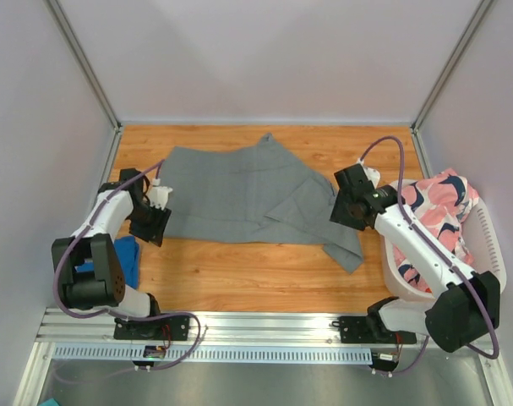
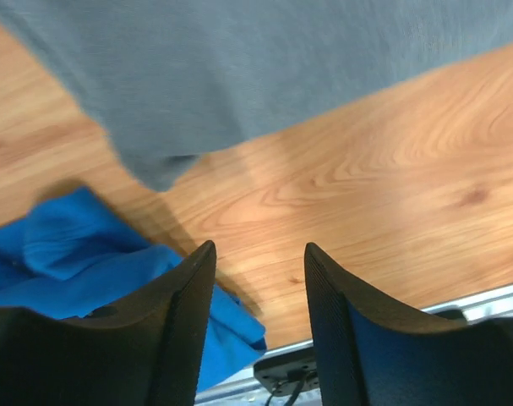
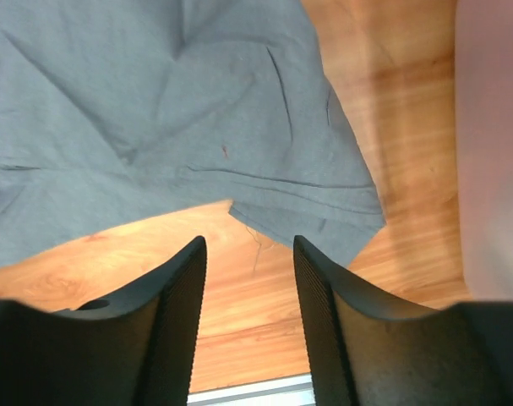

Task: Fold and stack the mixed laundry pile
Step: Fold the shirt.

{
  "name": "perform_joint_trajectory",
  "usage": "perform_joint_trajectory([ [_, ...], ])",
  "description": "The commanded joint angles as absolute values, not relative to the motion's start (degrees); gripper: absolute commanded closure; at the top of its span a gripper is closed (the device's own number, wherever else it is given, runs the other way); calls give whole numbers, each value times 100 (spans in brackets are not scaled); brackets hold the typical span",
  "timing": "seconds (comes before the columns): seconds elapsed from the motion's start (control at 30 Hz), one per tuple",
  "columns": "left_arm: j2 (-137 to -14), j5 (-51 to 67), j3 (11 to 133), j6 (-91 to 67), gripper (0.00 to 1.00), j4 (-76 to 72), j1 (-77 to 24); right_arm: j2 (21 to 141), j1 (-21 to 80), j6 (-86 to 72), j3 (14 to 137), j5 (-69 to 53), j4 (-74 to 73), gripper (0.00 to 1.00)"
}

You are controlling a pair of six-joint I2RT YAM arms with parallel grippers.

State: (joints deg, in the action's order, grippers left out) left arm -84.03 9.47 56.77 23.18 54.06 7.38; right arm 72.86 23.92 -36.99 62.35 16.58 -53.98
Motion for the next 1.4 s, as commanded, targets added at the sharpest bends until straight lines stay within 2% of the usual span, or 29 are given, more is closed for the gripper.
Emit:
perform_joint_trajectory([
  [0.0, -8070, 750, 5293, 2847, 44, 5144, 223, 7058, 2399, -4253, 5706, 1531, -5309, 50],
  [0.17, -7691, -533, 4598, 3689, 41, 4150, -737, 7022, 2391, -4675, 5169, 1099, -4817, 47],
  [0.33, -7707, -1597, 3965, 4341, 38, 2885, -1239, 7040, 2391, -4957, 4808, 1510, -4807, 45],
  [0.63, -8077, -1696, 3762, 4377, 39, 2338, -1239, 7119, 2399, -4798, 4413, 2390, -5423, 42],
  [0.7, -8226, -1635, 3779, 4316, 43, 2312, -1239, 7119, 2399, -4886, 4246, 2461, -5370, 40],
  [0.87, -8376, -1503, 3823, 4175, 67, 2277, -1239, 7163, 2399, -5027, 3755, 2365, -4897, 37],
  [1.0, -8385, -1547, 3815, 4175, 75, 2276, -1239, 7338, 2391, -5106, 3438, 2250, -4457, 37],
  [1.1, -8332, -1617, 3823, 4192, 78, 2285, -1239, 7435, 2391, -5141, 3340, 2206, -4167, 46],
  [1.13, -8306, -1643, 3815, 4201, 77, 2294, -1239, 7505, 2391, -5159, 3314, 2171, -4140, 56],
  [1.2, -8236, -1687, 3841, 4218, 78, 2320, -1239, 7550, 2391, -5194, 3278, 2162, -4096, 65],
  [1.23, -8192, -1696, 3858, 4219, 78, 2355, -1239, 7532, 2391, -5194, 3252, 2162, -4122, 75],
  [1.3, -8130, -1705, 3867, 4228, 77, 2399, -1239, 7445, 2391, -5203, 3252, 2180, -4200, 85],
  [1.33, -8104, -1705, 3885, 4228, 78, 2434, -1239, 7288, 2382, -5212, 3287, 2232, -4262, 95],
  [1.37, -8069, -1714, 3911, 4219, 78, 2443, -1239, 7173, 2391, -5212, 3313, 2285, -4411, 100],
])
